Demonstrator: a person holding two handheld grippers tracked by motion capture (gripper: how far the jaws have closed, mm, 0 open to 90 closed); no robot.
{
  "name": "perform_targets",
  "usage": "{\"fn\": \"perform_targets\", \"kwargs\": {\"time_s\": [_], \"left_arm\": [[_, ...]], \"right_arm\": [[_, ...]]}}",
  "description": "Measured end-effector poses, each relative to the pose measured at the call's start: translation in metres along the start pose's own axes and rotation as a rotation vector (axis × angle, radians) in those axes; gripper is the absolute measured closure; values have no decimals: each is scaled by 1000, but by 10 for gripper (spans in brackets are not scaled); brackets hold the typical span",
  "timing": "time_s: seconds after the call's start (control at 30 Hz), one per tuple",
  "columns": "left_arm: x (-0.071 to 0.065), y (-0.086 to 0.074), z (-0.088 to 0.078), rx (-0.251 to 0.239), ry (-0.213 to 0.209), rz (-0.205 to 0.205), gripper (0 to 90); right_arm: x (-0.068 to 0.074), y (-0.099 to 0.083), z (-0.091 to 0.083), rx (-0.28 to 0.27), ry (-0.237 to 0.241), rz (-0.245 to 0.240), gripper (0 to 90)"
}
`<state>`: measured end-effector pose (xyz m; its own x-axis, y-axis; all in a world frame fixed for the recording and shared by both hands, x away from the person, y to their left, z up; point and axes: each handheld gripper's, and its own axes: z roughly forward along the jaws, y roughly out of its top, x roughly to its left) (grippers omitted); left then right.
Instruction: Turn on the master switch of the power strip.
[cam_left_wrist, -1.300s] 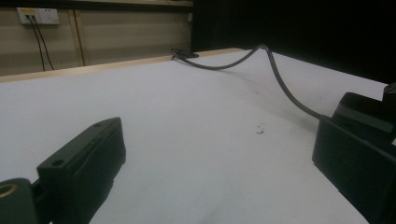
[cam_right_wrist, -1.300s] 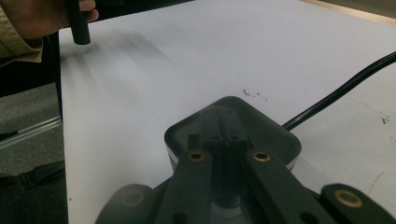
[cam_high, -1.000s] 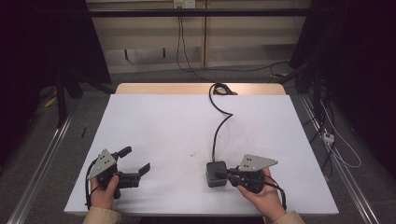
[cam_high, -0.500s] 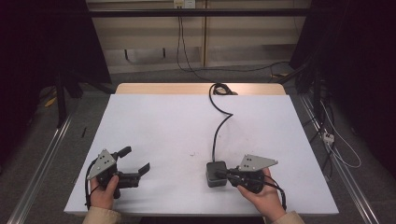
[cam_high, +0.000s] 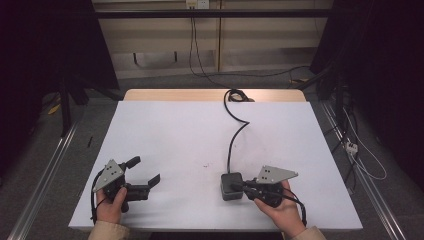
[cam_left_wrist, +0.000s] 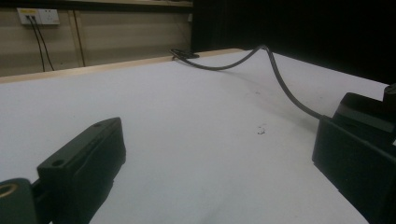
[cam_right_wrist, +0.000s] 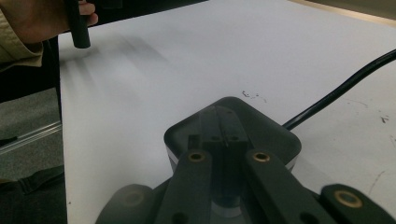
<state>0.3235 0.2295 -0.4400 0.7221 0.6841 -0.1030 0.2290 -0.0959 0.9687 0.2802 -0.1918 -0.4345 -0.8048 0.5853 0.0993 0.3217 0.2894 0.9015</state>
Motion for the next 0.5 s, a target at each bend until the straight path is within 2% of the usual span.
{"fn": "perform_targets", "kwargs": {"time_s": [0.17, 0.5], "left_arm": [[0, 0, 0, 0, 0, 2, 23], [1, -1, 0, 2, 5, -3, 23]], "right_arm": [[-1, -1, -1, -16, 5, 21, 900], [-1, -1, -1, -24, 22, 12, 900]]}}
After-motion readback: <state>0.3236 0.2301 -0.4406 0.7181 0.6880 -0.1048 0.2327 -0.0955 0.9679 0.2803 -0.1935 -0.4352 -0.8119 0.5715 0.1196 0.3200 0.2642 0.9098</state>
